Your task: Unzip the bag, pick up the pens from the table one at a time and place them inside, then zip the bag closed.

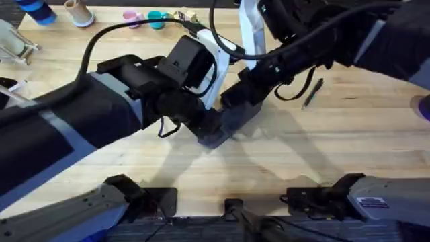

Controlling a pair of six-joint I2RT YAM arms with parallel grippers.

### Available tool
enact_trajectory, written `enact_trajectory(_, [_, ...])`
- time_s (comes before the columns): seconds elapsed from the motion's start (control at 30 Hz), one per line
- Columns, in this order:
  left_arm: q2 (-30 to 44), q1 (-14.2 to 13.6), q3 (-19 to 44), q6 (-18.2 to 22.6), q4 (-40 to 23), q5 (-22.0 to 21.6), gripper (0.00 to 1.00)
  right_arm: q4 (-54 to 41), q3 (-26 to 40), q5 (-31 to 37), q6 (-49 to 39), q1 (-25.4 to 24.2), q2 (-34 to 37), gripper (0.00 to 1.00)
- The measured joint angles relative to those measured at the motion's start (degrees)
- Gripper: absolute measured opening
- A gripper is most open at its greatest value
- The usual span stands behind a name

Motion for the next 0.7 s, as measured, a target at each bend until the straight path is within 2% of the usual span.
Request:
enact_trajectory(0.27, [-0.02, 0.28, 0.0, -0.33, -0.53, -0.02, 0.044, -0.16, 0.0, -7.34, -1.05, 0.86, 0.0, 0.032])
enact_trajectory(0.67, [-0.02, 0.26, 0.0, 0.17, -0.87, 0.13, 0.044, -0.04, 0.0, -9.07, -5.07, 0.75, 0.04, 0.031])
enact_trajectory(0.7, [-0.02, 0.26, 0.0, 0.17, -0.91, 0.11, 0.044, 0.0, 0.0, -9.11, -5.15, 0.75, 0.13, 0.059])
